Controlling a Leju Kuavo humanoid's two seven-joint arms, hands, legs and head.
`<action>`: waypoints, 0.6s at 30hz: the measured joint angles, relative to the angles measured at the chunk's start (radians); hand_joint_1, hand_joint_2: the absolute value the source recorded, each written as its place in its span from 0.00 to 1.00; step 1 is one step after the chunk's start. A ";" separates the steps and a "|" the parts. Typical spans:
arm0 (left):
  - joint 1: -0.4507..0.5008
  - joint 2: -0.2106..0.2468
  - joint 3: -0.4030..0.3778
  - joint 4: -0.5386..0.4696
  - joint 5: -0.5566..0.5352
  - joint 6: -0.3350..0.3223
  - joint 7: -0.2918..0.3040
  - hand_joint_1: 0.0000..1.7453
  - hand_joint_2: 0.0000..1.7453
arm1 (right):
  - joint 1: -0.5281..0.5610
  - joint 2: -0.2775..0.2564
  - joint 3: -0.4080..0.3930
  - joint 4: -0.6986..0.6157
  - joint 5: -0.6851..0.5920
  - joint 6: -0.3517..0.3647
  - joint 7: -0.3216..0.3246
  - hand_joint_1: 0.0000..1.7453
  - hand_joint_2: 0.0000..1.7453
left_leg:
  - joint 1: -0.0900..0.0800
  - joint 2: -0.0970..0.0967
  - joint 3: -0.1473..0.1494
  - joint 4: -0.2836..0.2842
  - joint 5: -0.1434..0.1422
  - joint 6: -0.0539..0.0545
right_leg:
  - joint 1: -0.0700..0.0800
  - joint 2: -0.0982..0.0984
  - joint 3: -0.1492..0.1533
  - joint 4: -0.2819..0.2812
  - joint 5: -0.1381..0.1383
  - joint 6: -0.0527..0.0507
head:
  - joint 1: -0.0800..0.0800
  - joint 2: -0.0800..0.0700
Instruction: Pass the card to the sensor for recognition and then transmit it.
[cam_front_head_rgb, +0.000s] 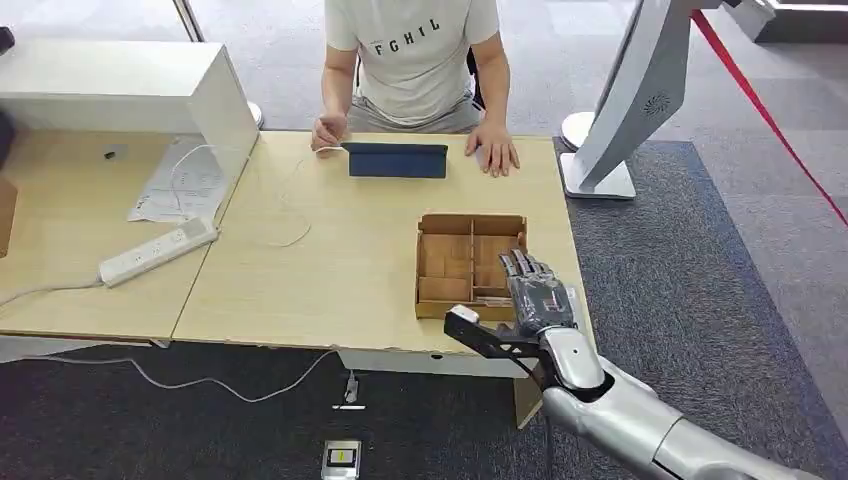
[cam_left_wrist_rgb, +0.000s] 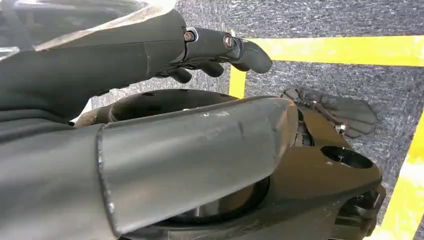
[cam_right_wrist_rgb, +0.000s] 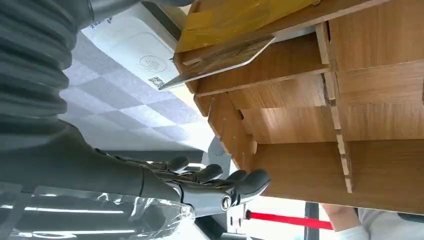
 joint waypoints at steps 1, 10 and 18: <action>0.000 0.000 0.000 0.000 0.000 0.000 0.000 0.00 0.00 | 0.000 -0.001 0.000 -0.002 0.002 0.002 0.001 0.00 1.00 | 0.000 0.000 0.000 0.000 0.000 0.000 | 0.000 0.000 0.000 0.000 0.000 0.000 | 0.000 0.000; 0.000 0.000 0.002 0.000 0.000 0.002 -0.002 0.00 0.00 | 0.006 -0.008 0.000 -0.020 0.005 0.018 0.004 0.00 1.00 | 0.000 0.000 0.000 0.000 0.000 0.000 | 0.000 0.000 0.000 0.000 0.000 0.000 | 0.000 0.000; 0.000 0.000 0.002 0.000 0.000 0.002 -0.002 0.00 0.00 | 0.009 -0.008 0.000 -0.032 0.002 0.031 -0.019 0.00 1.00 | 0.000 0.000 0.000 0.000 0.000 0.000 | 0.000 0.000 0.000 0.000 0.000 0.000 | 0.000 0.000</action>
